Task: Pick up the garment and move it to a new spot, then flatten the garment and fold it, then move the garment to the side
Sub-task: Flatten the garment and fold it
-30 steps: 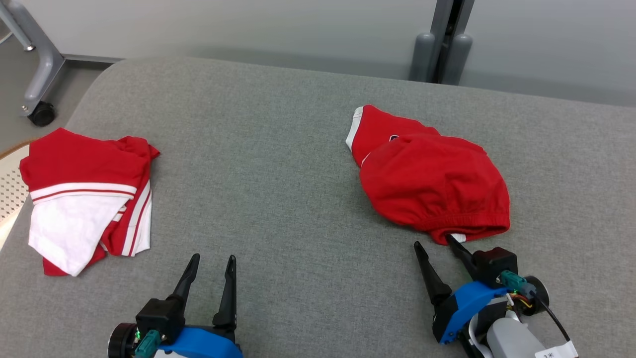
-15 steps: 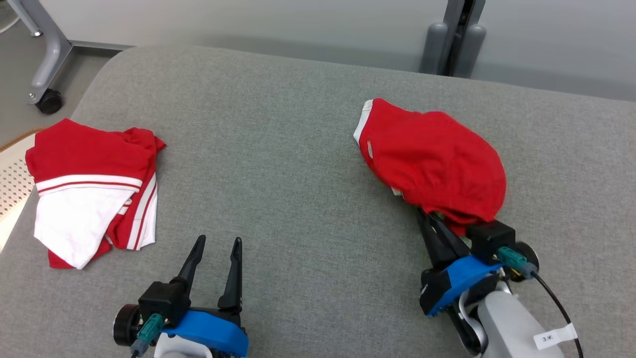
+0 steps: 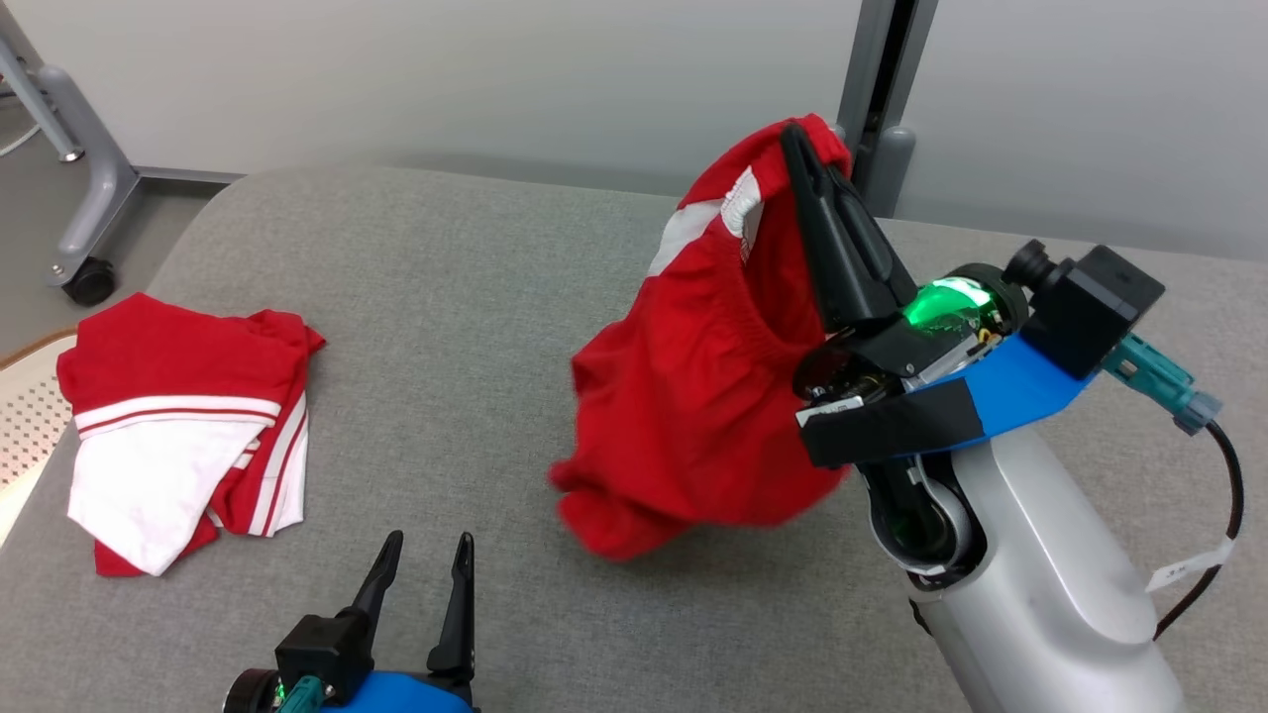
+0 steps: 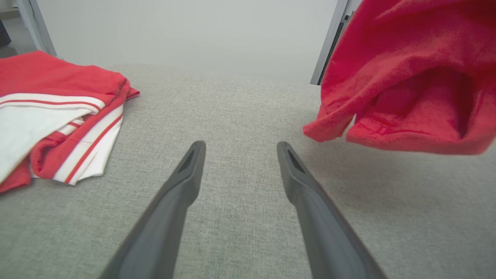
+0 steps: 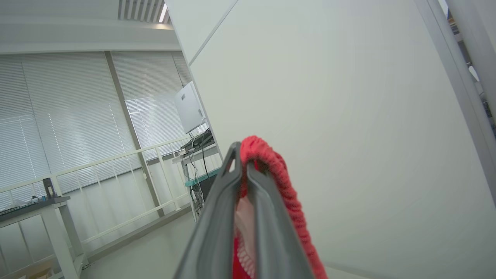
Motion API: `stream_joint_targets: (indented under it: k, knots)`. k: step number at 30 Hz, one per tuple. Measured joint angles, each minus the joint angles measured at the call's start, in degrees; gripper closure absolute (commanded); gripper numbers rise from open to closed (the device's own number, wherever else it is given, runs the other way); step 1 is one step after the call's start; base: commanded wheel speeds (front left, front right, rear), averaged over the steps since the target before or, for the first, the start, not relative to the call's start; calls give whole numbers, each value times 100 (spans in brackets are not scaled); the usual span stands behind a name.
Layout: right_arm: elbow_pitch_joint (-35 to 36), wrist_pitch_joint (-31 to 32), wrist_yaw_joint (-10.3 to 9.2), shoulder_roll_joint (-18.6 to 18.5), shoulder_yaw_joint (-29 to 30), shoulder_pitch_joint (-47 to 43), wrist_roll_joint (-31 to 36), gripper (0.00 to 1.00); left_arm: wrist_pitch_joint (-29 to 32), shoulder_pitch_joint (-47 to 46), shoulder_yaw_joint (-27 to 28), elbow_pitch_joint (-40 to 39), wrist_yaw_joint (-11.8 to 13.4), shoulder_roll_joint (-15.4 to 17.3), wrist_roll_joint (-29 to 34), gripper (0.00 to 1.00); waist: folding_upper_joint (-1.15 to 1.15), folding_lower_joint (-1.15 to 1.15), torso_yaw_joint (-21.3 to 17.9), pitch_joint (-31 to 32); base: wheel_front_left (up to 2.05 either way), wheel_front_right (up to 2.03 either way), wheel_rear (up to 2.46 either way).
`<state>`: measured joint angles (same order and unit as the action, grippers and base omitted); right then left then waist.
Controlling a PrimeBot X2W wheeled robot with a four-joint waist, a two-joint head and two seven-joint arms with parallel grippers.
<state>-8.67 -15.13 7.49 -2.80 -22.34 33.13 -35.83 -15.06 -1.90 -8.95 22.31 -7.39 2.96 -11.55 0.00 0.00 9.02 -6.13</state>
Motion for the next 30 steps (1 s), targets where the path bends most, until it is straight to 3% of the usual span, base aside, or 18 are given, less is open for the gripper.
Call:
stream_joint_targets:
  k: [4,8,14,15,16,17,22,27,30]
  knots:
    - [-140,1,1,-115,236,-408,-76,100,0,71,62,-11,0,-2,-4,0,0,0,-160,32,0,0,0]
    - [-948,2,0,-644,494,-1240,-82,100,0,115,94,-9,0,-1,-7,0,0,0,-315,40,0,0,0]
    - [-1991,1,0,-951,1028,-1973,133,100,0,110,119,-9,0,-2,3,0,0,0,-515,32,0,0,0]
    - [-2107,2,-1,-973,1062,-2009,222,57,0,101,126,-10,0,-2,11,0,0,0,-545,33,0,0,0]
    - [-2175,1,0,-967,1098,-2035,268,38,0,84,132,-10,0,-2,23,0,0,0,-572,36,0,0,0]
    - [-2257,2,0,-942,1152,-2040,315,0,0,71,140,-13,0,-2,44,0,0,0,-600,37,0,0,0]
    - [-2521,2,0,-810,1447,-1982,857,0,0,58,186,-11,0,-3,62,0,0,0,-698,47,0,0,0]
    - [-2256,1,0,-557,2022,-1935,1695,0,0,2,177,-5,0,-3,65,0,0,0,-727,26,0,0,0]
    - [-2112,1,0,-354,2065,-2029,2024,0,0,-39,148,-7,0,-3,58,0,0,0,-723,21,0,0,0]
